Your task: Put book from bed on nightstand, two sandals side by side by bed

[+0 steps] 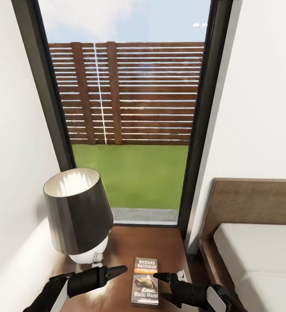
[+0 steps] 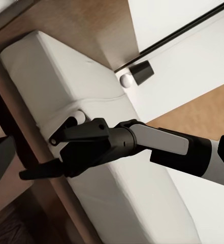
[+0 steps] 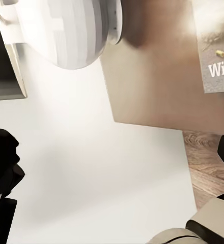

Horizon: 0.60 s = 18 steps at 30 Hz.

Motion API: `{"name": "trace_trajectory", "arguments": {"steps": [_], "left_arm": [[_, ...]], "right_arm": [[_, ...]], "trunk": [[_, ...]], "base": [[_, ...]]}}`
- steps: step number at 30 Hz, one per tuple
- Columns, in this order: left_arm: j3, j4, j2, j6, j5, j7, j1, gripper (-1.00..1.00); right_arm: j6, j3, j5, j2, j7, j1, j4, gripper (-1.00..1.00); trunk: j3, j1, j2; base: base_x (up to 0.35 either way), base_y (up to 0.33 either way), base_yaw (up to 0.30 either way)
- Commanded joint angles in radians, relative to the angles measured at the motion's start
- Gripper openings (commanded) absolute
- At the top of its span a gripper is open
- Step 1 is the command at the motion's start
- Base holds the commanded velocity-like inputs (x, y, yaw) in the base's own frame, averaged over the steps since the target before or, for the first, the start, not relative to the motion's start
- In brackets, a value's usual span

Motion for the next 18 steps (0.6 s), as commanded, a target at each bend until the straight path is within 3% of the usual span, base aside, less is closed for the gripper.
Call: {"name": "trace_trajectory", "arguments": {"steps": [1, 5, 8, 14, 16, 18], "left_arm": [[0.000, 0.000, 0.000, 0.010, 0.002, -0.003, 0.000, 1.00], [-0.001, 0.002, 0.000, 0.010, 0.001, 0.007, 0.000, 1.00], [-0.001, 0.009, 0.000, 0.009, 0.000, 0.057, 0.000, 1.00], [-0.002, 0.021, 0.000, -0.005, -0.001, 0.138, 0.000, 1.00], [-0.003, 0.033, 0.000, -0.023, -0.002, 0.159, 0.000, 1.00], [-0.008, 0.046, 0.000, -0.048, -0.004, 0.180, 0.000, 1.00]], "right_arm": [[0.005, -0.001, -0.001, 0.000, 0.001, 0.000, 0.000, 1.00], [0.005, -0.001, -0.001, 0.000, 0.001, 0.000, -0.001, 1.00], [0.004, -0.001, -0.001, 0.000, 0.002, 0.000, -0.013, 1.00], [0.005, -0.001, -0.001, -0.007, 0.005, 0.000, -0.168, 1.00], [0.006, 0.000, -0.001, -0.035, 0.006, 0.002, -0.212, 1.00], [0.006, 0.002, -0.001, -0.101, 0.006, 0.002, -0.241, 1.00]], "trunk": [[0.002, -0.004, 0.007], [0.015, -0.019, 0.035], [0.024, -0.031, 0.056], [0.043, -0.054, 0.098], [0.049, -0.062, 0.112], [0.055, -0.069, 0.126]], "base": [[0.000, 0.000, 0.000], [0.000, 0.000, 0.000], [0.000, 0.000, 0.000], [0.000, 0.000, 0.000], [0.000, 0.000, 0.000], [0.000, 0.000, 0.000]]}}
